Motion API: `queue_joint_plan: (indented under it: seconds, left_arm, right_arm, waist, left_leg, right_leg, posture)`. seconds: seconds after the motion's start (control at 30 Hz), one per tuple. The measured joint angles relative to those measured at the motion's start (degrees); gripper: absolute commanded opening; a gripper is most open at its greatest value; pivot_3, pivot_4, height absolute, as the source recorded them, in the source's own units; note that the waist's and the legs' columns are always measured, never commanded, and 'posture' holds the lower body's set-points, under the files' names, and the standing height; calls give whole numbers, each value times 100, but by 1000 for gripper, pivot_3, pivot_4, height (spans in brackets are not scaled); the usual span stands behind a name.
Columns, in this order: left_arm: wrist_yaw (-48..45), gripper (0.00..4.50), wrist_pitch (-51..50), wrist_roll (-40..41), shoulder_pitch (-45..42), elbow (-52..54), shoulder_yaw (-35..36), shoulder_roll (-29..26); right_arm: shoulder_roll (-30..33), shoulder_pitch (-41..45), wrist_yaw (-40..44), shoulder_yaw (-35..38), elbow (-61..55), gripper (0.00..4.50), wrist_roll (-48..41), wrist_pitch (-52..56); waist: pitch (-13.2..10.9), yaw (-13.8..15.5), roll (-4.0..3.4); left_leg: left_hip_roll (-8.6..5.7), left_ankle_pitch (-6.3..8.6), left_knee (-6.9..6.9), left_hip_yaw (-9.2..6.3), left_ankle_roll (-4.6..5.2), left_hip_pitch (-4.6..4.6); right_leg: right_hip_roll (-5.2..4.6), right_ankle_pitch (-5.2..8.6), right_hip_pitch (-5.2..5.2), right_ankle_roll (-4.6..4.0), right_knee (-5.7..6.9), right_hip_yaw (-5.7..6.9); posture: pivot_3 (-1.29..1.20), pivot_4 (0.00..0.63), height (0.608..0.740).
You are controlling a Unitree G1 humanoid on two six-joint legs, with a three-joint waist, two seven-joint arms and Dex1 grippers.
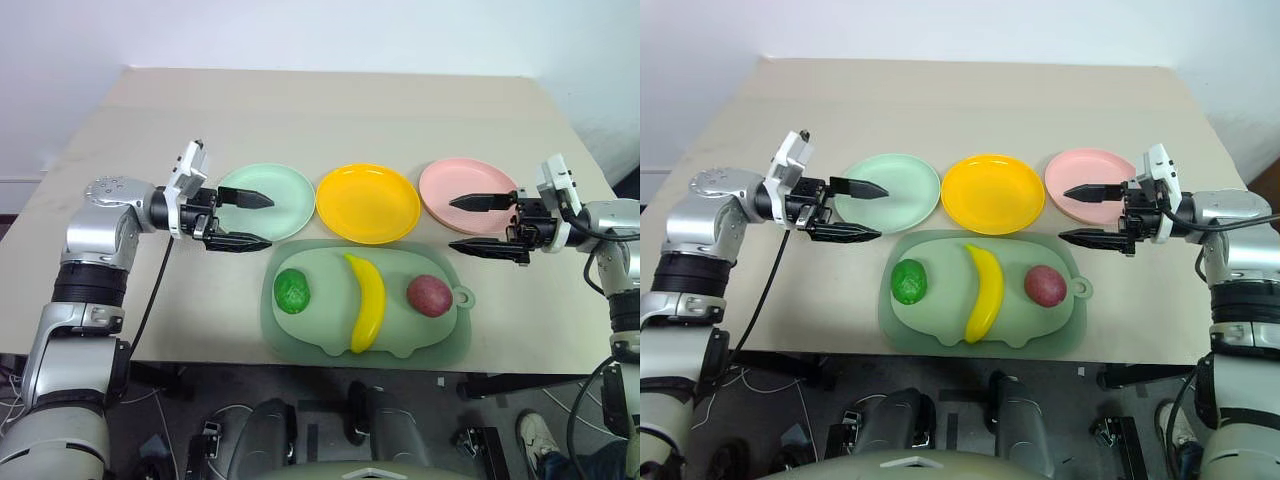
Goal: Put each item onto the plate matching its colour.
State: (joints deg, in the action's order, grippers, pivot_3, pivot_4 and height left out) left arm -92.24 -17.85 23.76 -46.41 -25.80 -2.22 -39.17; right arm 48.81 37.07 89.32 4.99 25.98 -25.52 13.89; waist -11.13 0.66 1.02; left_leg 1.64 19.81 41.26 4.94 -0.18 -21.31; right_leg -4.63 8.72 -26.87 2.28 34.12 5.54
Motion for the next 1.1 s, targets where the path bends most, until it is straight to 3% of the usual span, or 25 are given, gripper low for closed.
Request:
queue_joint_plan:
  seconds: [0.53,0.7,1.1]
  left_arm:
    - [-3,4484,-145,307,198,456,-239,-114]
    - [-3,4484,-6,322,113,335,-319,-232]
    - [-2,4484,1,315,158,414,-247,-266]
  right_arm:
    - [108,-289,-155,252,-366,4500,-59,225]
    - [97,-111,-183,75,-424,4500,-58,886]
    - [-147,-183,-39,-137,-926,4500,-153,910]
  waist:
    - [0,2,0]
    - [0,-7,0]
    - [0,3,0]
  left_leg:
    - [0,0,2,-1,1,0]
    - [1,1,1,-1,1,1]
    - [0,1,1,-3,2,-2]
  right_leg:
    - [0,0,0,0,0,0]
    - [0,0,0,-1,0,-1]
    - [0,0,0,0,0,0]
  posture:
    - [0,150,740]
    - [0,150,740]
    - [0,150,740]
